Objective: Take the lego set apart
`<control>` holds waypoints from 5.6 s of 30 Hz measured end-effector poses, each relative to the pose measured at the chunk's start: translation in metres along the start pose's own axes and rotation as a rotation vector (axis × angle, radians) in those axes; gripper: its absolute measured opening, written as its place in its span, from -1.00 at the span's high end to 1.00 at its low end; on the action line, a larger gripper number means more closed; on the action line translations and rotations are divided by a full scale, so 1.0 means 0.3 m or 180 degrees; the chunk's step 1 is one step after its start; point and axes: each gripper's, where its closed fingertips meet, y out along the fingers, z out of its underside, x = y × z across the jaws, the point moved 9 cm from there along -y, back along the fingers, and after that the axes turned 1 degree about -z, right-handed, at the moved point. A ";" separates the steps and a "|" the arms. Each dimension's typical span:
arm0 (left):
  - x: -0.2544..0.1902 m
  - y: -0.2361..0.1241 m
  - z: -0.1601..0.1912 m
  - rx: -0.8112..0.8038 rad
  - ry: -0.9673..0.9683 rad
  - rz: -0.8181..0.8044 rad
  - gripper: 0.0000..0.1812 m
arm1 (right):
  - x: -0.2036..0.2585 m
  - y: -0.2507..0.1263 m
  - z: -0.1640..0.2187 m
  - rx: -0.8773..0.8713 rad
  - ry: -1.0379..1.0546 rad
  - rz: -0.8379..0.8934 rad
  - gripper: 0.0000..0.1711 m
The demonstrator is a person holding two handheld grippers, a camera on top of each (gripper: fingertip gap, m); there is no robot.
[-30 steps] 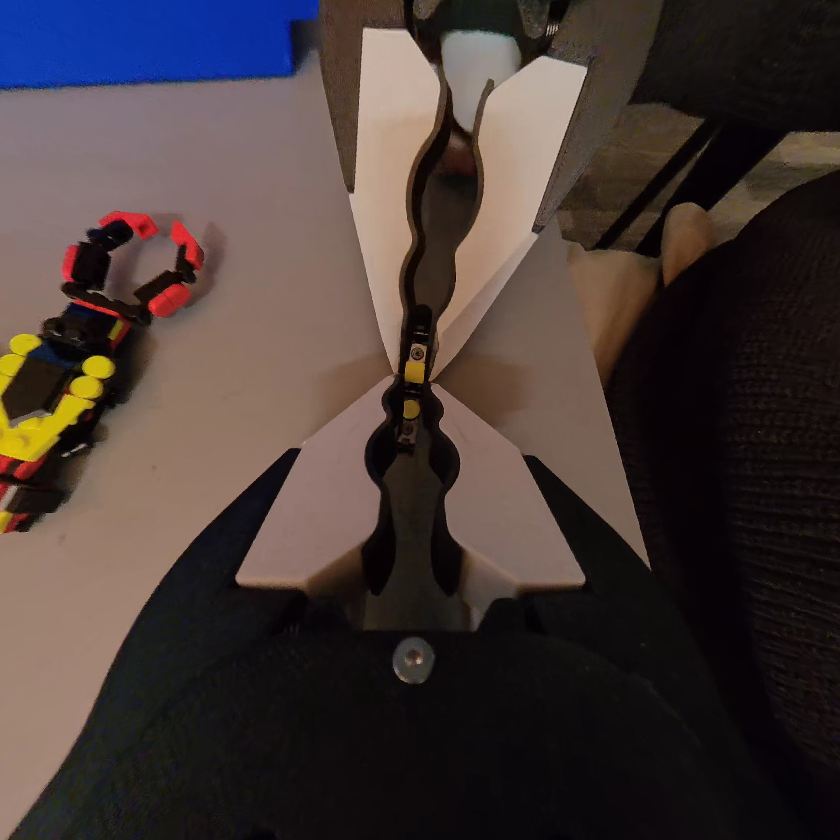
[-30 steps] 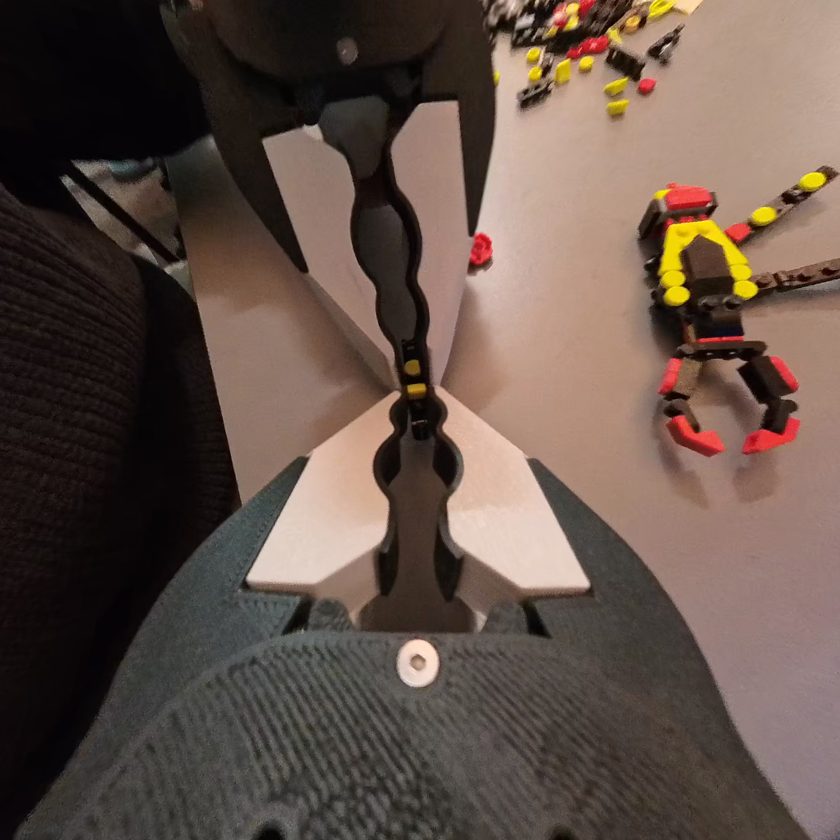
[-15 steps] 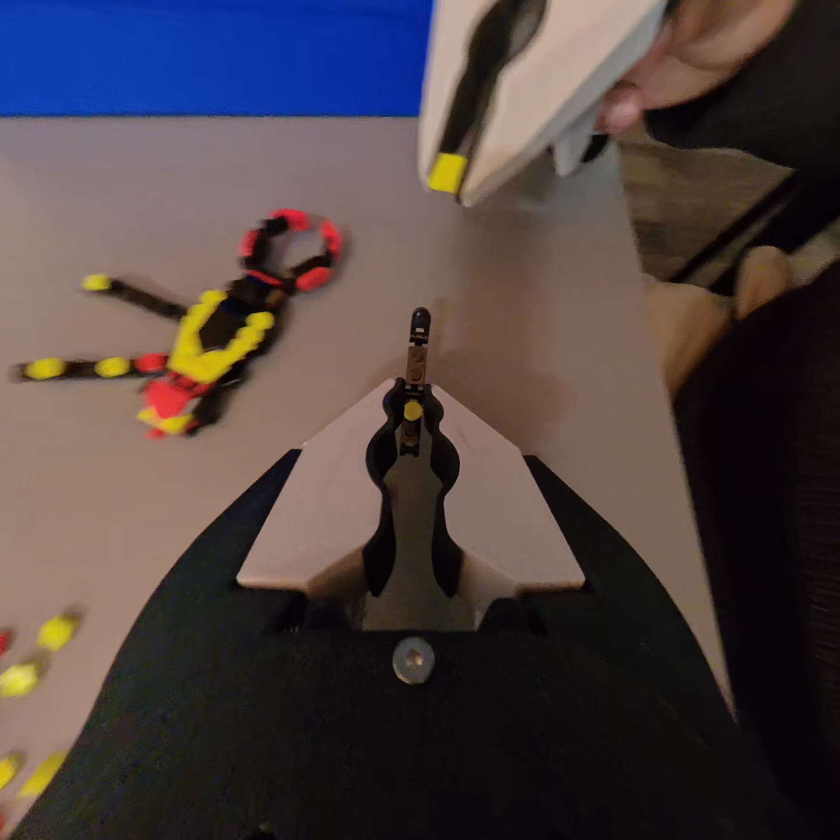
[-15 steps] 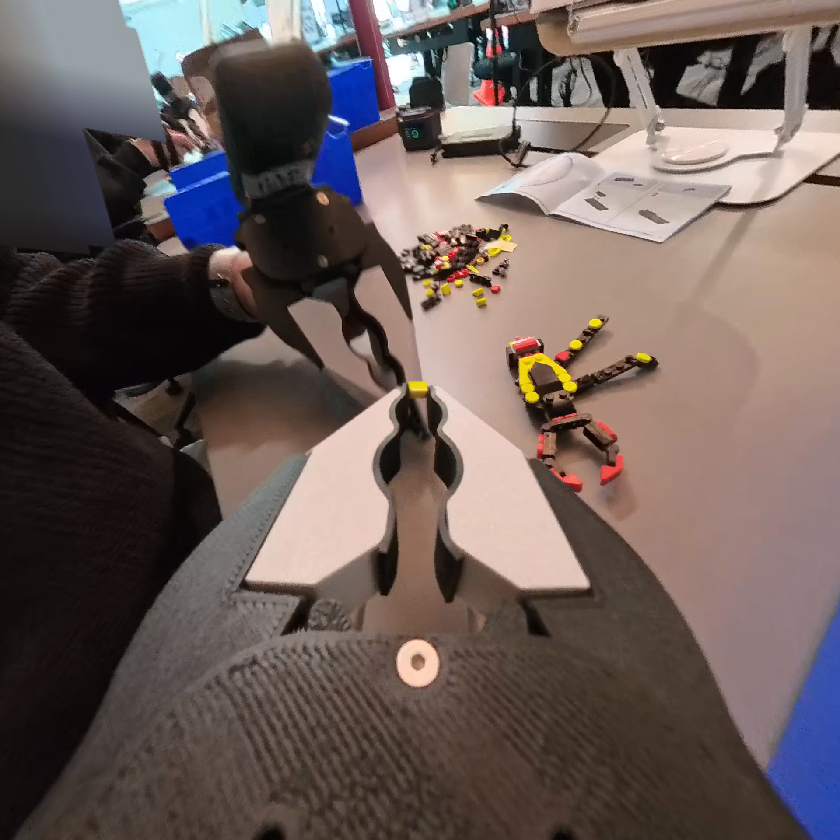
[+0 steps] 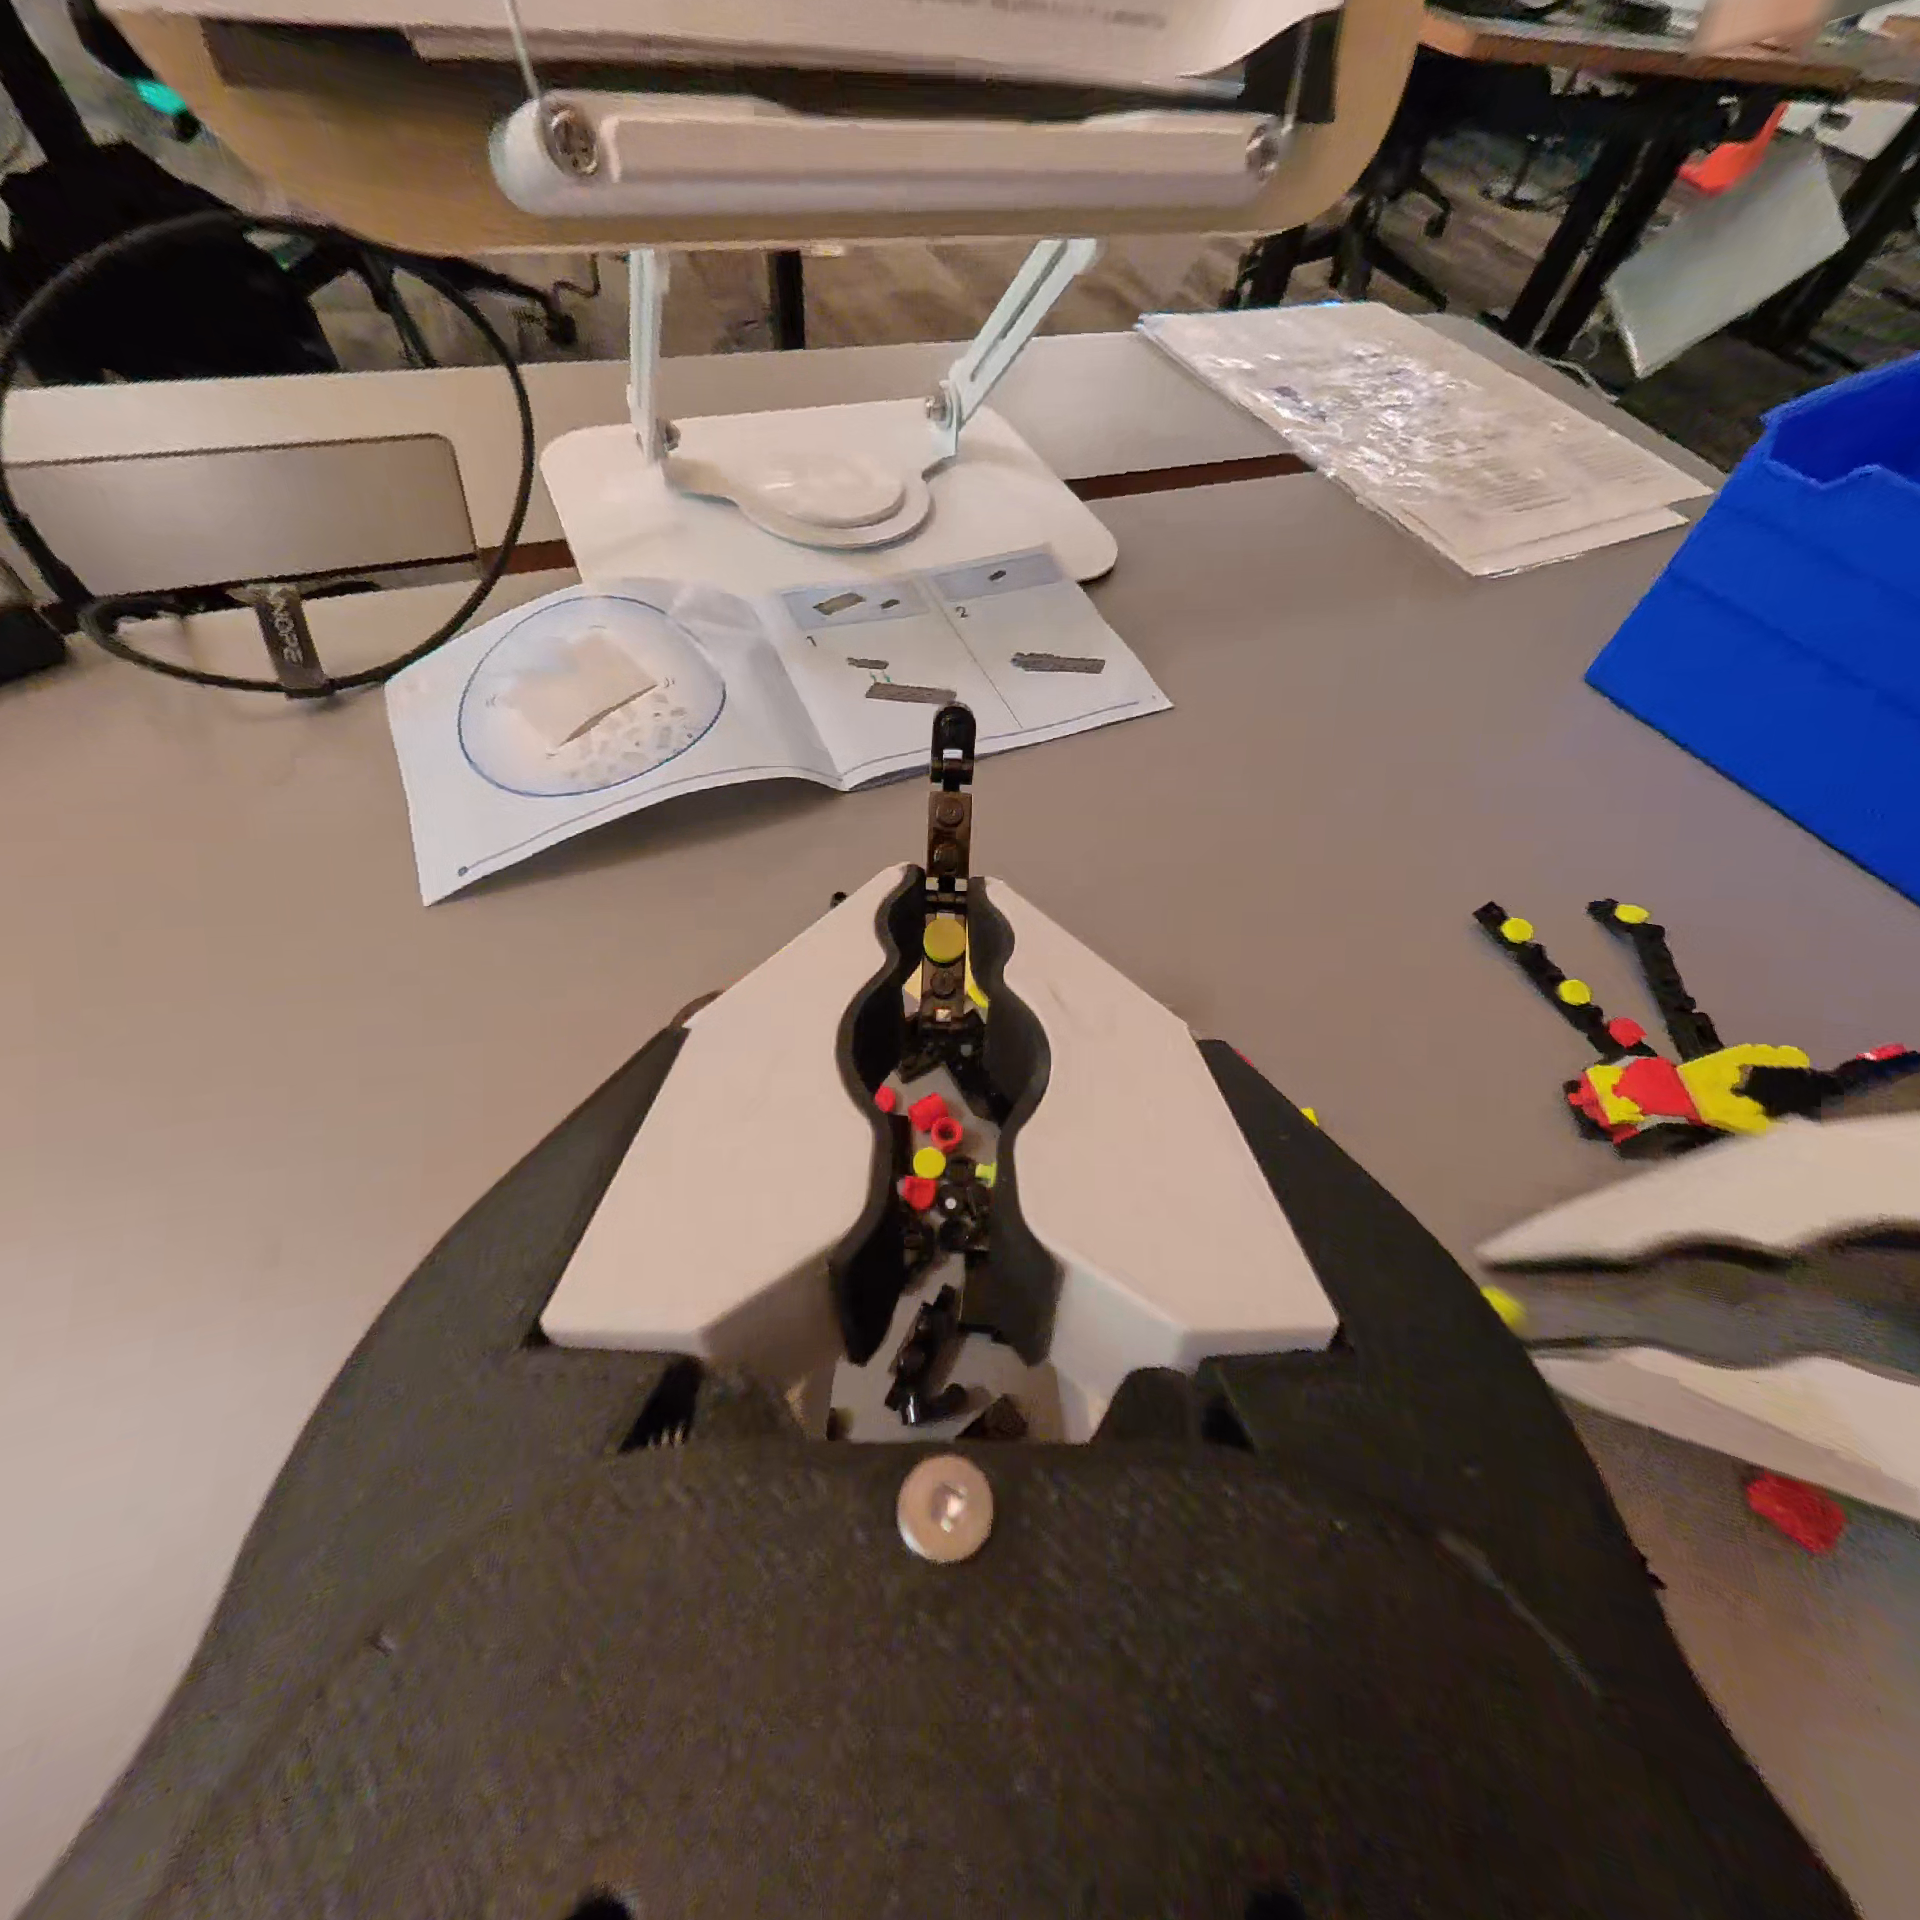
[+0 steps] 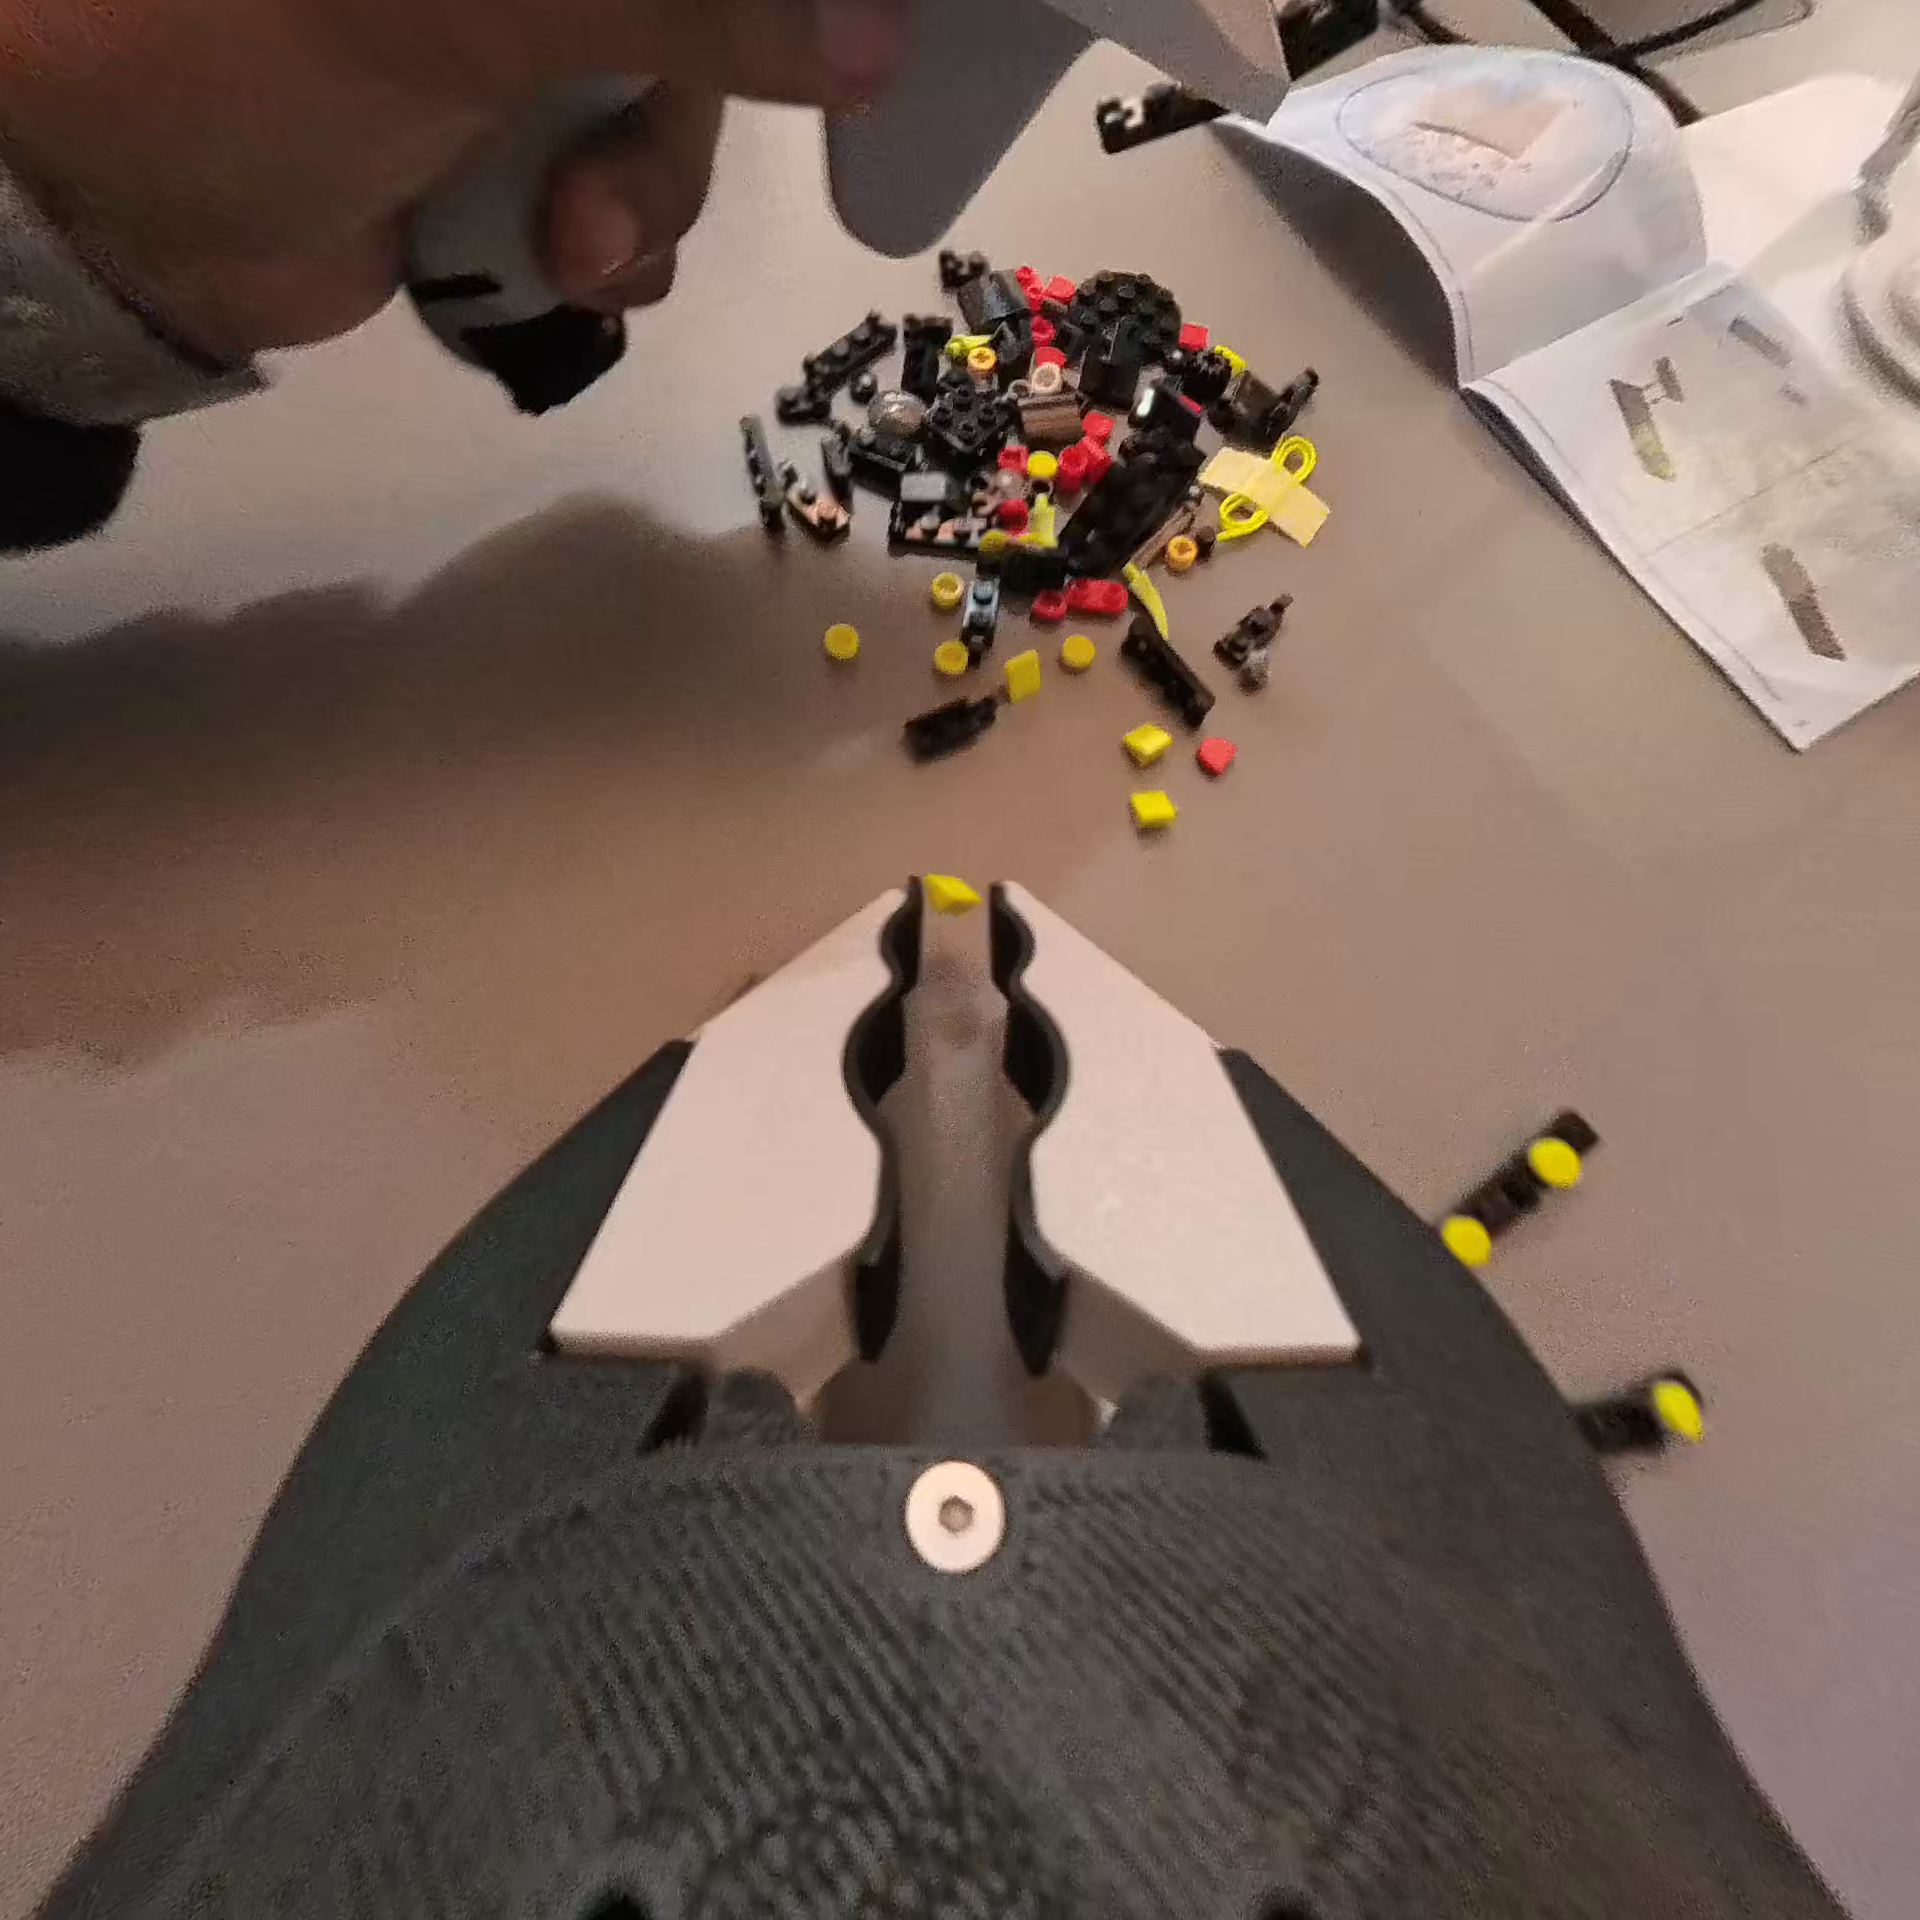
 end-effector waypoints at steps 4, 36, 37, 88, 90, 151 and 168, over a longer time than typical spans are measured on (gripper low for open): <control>-0.023 -0.007 0.002 0.0015 0.0121 0.0118 0.94 | -0.015 0.000 -0.023 -0.0143 0.0334 -0.0162 0.57; -0.562 -0.096 0.217 0.1228 0.1749 0.3558 0.95 | 0.092 -0.336 0.293 0.0137 0.0196 -0.0171 0.90; -0.556 -0.092 0.218 0.1241 0.1772 0.3514 0.95 | 0.089 -0.338 0.294 0.0126 0.0212 -0.0170 0.85; -0.562 -0.104 0.137 0.0961 0.0505 0.3907 0.93 | 0.055 -0.452 0.191 -0.1328 0.0803 -0.0377 0.95; -0.558 -0.106 0.133 0.0963 0.0550 0.3931 0.93 | 0.059 -0.452 0.186 -0.1338 0.0732 -0.0361 0.95; -0.122 -0.173 0.084 -0.0530 -0.2960 0.3629 0.93 | 0.041 -0.148 -0.087 -0.1639 0.1102 -0.0894 0.58; -0.248 -0.144 0.096 -0.0228 -0.2476 0.3560 0.93 | 0.020 -0.139 -0.054 -0.1893 0.2189 -0.1922 0.95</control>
